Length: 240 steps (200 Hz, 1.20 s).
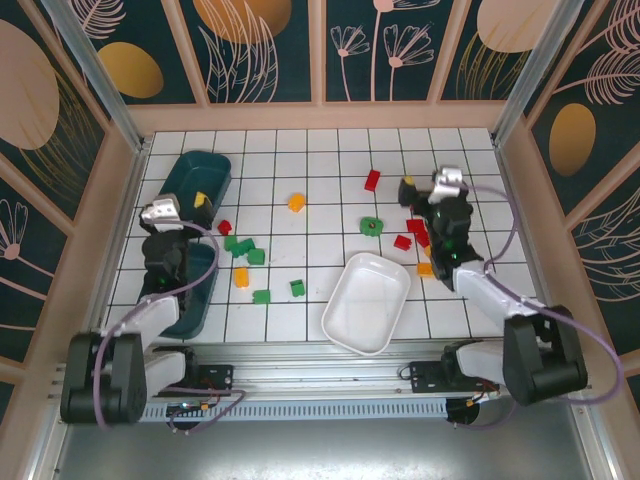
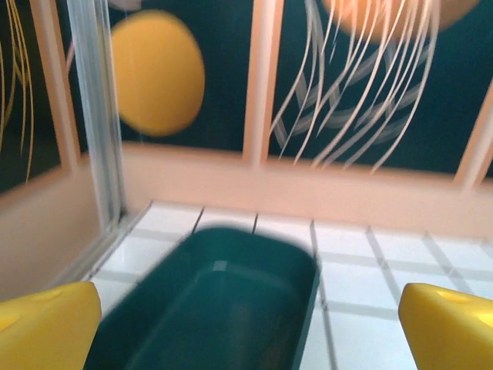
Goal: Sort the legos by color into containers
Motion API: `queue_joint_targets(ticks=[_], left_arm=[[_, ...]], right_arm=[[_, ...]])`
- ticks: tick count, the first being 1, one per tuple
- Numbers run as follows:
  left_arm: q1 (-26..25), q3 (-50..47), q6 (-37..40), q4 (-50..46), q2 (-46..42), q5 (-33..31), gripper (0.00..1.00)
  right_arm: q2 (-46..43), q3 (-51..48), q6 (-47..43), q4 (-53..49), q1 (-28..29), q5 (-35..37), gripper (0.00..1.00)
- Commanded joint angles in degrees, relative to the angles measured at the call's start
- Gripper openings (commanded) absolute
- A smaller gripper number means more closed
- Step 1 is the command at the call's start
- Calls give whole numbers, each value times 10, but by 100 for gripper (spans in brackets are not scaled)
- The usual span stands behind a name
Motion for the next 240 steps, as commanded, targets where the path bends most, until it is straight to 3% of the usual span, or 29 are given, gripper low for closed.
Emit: queue_joint_targets(ticks=[1,14,22,30,37,61,79,92,112,150,199,240], left_arm=[[2,51,-49,-99,-62,25,99],[2,82,-116,-148,-81,5,99],[2,105,-178,-192,-88,-23,99],[2,129,-230,-233,-91,-48,99],[2,146,-260,-272,-93,-58,99],[2,142,-344,-335,-92,-115,99],[3,131,-327,-296,-62,-69,99],[3,172,-310,-334,-11,-45,97],[2,261,-253,-420,89,10,81],[2,403,-200,-540,247,48,77],[-6,471,-157,-594,355,32,79],[-14,539,-150,-613,456,54,82]], right_arm=[[-10,138,174,-360,1,57,99],[-12,133,281,-422,-22,26,99],[-21,109,286,-412,-48,-70,99],[-34,83,277,-395,-63,-135,84],[-43,72,287,-408,-55,-126,74],[-55,65,312,-488,6,-66,70],[-56,51,344,-552,40,-63,72],[-64,32,365,-579,58,-68,72],[-84,-2,399,-608,84,-89,72],[-90,-43,458,-639,146,-113,72],[-106,-80,502,-651,189,-137,69],[-89,-107,515,-600,218,-169,56]])
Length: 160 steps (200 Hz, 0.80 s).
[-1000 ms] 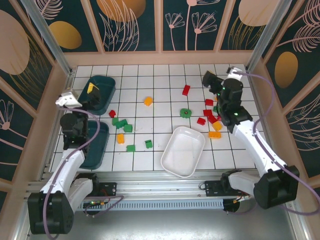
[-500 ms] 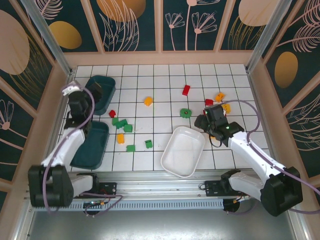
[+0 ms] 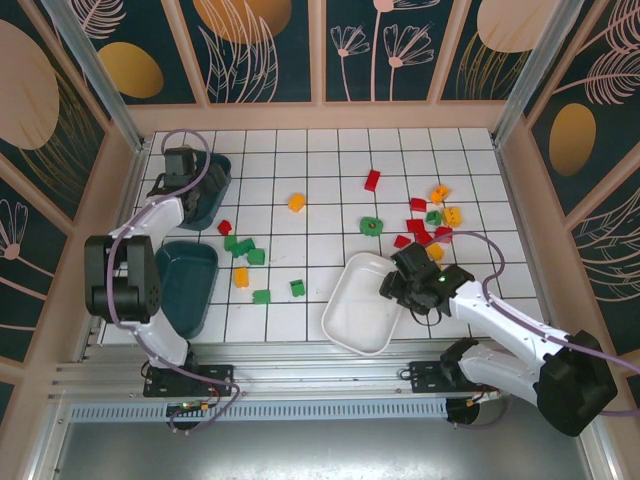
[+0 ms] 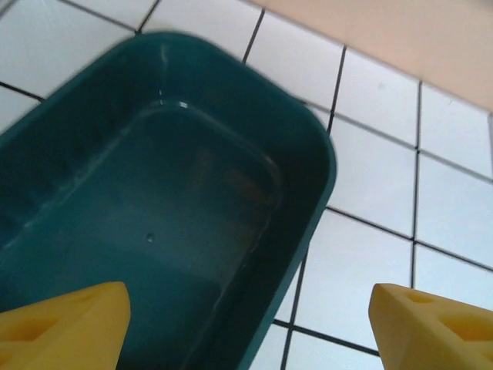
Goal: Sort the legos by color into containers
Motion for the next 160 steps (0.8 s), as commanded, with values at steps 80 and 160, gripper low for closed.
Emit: queue_joint_targets(ticks=[80,160], left_arm=[[-18,132,72,-86,158,-33,59],[-20,183,119,-96,194,-76,22]], right_arm=[[59,19,34,54,70,36,20],[151,184,-84,55,59,150,0]])
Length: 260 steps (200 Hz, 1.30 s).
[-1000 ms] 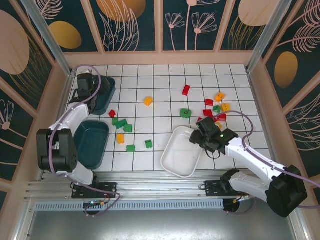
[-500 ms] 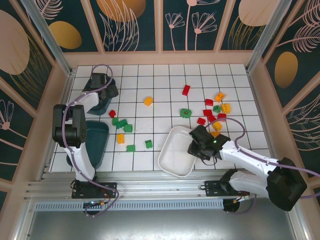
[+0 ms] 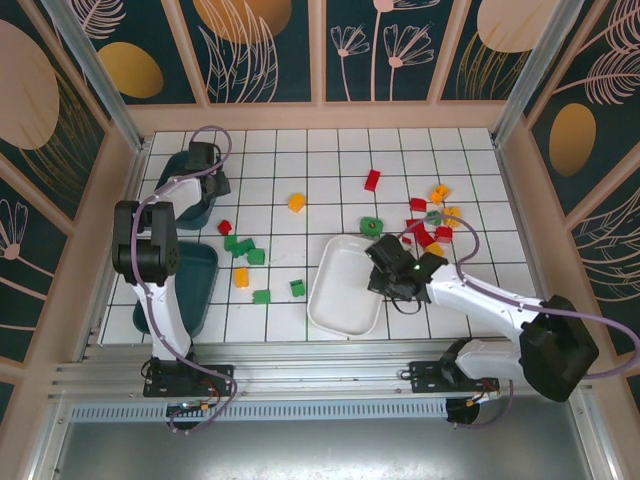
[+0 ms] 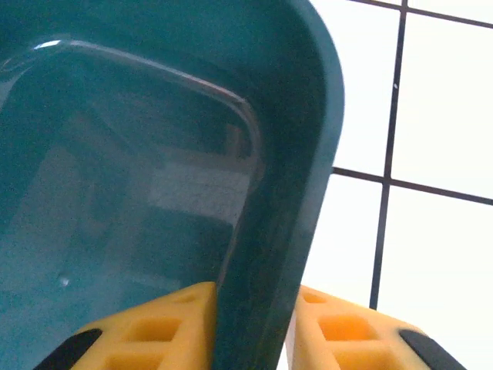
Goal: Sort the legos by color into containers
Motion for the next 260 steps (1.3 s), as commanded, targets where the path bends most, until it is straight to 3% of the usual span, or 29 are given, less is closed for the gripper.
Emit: queue_joint_targets(ticks=[1,48,74,104,142,203,260], left_arm=[[-3,31,28,-20,18,-31,21],[-7,87,42,-39,25,-46,0],[-14,118,53,-46,21,-59,0],[-17,133,21,-35,22,-25,0],[-27,121,-11,-2,27,11,0],[-43,153,-18,8,67,18,0],[-58,209,-15,-4,109,34,0]], right_arm=[[21,71,-58,15,-6,70,0],[85,178,-160,123,-92,93,0],[180,266,-214,186,-123,74,0],[342,426,-274,201,-158,54,0],[496,585,-267,208,-187,26,0],[680,846,-274,89,-197,-12,0],[713,896,-281,-11,-161,-74,0]])
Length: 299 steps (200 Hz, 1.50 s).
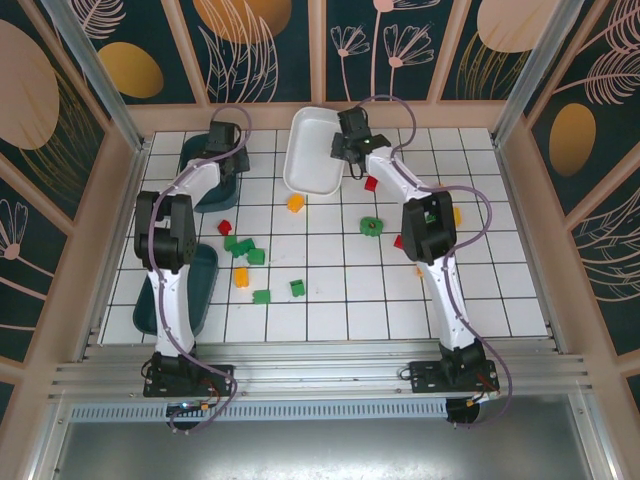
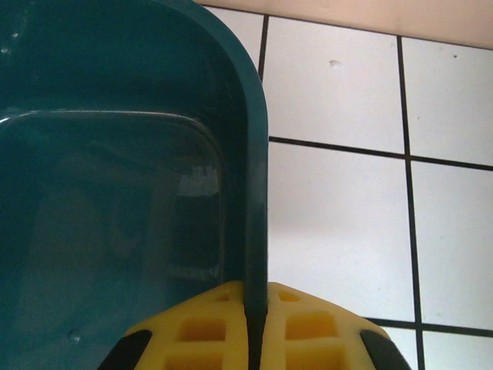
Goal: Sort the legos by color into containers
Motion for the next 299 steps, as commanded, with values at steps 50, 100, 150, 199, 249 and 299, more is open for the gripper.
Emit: queue_joint_targets(ticks=[50,100,150,199,249,299], left_arm=[[-10,20,-32,22,20,79,0],[-11,-17,-65,48,7,137,10],[-10,-48,-67,42,-61,110,50],[-9,-123,-88,35,-225,15,75],[-11,-374,-139,7,-444,-19,82],[-19,-592,-200,-41,-629,-2,93]], right_arm=[[28,20,20,-78,48,-78,0],[63,56,50,-80,49,-92,0],[68,60,53,-77,45,-88,3],[71,67,53,-72,42,-104,9],[83,80,61,-57,50,-129,15],[89,89,81,-28,41,-191,26]])
